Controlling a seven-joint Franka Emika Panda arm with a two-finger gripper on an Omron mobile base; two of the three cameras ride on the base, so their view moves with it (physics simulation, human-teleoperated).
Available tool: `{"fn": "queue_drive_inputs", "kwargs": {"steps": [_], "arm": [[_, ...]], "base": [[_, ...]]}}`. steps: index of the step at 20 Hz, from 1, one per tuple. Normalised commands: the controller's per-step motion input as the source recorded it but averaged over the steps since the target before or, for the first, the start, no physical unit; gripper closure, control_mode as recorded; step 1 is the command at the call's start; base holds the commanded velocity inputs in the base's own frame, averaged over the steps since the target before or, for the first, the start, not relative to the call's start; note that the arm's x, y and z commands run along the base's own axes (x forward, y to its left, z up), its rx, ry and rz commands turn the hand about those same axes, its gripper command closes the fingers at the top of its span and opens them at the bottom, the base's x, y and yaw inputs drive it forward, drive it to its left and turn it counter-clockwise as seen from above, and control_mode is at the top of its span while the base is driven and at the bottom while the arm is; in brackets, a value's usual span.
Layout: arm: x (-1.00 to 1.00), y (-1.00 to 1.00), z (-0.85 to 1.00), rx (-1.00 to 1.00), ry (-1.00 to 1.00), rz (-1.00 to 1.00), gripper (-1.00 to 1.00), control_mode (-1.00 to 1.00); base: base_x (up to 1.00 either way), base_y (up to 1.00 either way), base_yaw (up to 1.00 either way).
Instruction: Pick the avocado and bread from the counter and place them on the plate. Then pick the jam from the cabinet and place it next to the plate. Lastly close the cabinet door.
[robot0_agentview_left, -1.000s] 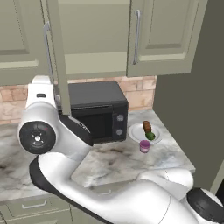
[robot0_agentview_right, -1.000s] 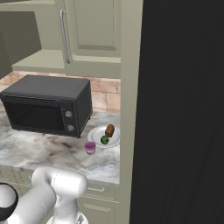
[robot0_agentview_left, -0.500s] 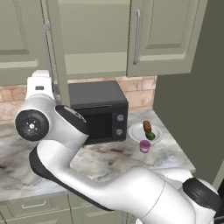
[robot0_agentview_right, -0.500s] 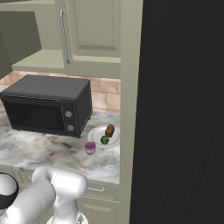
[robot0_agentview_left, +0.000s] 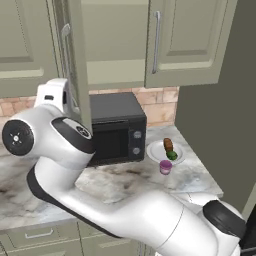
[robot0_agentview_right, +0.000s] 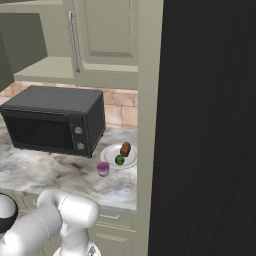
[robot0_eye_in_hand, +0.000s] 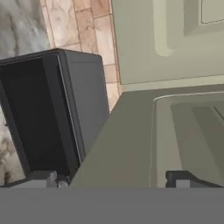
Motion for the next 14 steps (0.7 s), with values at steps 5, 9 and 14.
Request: {"fn": "queue_drive_inputs", "kwargs": {"steps": [5, 9, 14], "arm": [[0.16, -0.41, 0.05, -0.05, -0.03, -0.03, -1.0, -1.0], [0.37, -0.48, 0.09, -0.06, -0.02, 0.0, -1.0, -1.0], [0.45, -0.61, 0.0, -0.03, 0.0, 0.0, -1.0, -1.0]], "base": [[0.0, 0.0, 0.0], [0.0, 0.0, 0.0], [0.0, 0.0, 0.0]]}}
